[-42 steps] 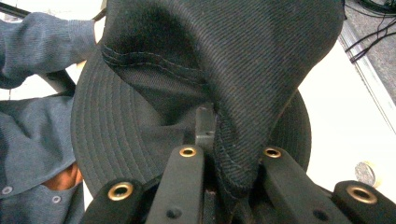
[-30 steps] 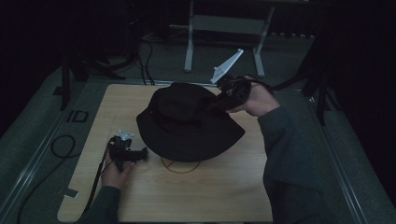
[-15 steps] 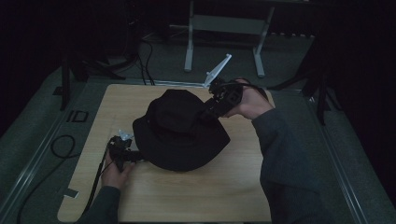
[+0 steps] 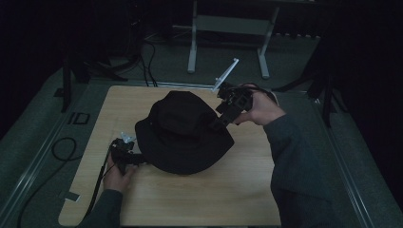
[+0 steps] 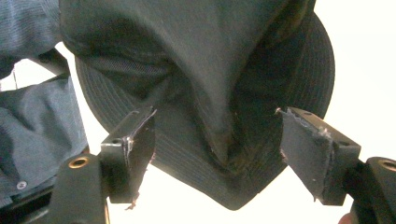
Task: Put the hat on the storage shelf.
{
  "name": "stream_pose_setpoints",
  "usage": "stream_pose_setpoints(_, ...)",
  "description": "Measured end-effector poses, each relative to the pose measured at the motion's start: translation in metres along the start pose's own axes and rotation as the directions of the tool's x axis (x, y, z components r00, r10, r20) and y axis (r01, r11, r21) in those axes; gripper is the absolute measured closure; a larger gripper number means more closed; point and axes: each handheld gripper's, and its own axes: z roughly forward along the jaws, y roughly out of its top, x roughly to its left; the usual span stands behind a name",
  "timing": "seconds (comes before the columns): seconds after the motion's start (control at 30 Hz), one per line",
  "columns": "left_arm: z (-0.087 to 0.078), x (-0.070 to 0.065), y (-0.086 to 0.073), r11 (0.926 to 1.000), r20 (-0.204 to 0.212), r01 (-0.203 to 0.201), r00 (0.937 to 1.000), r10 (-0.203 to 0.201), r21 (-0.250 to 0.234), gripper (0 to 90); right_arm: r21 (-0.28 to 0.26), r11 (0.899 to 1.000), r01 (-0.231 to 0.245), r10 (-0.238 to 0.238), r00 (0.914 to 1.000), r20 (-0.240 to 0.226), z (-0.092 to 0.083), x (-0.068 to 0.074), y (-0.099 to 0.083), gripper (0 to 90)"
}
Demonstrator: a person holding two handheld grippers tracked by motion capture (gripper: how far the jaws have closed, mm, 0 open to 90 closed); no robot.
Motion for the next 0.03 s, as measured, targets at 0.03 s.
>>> stream_pose_setpoints(0.03,0.0000,-0.0001,0.0001,1.0000,0.000,0.000,1.0000,0.000,0.001,1.5,0.000,1.000,0.000,0.000,1.0000,0.008,0.0000,-0.0009,-0.0025,26.9)
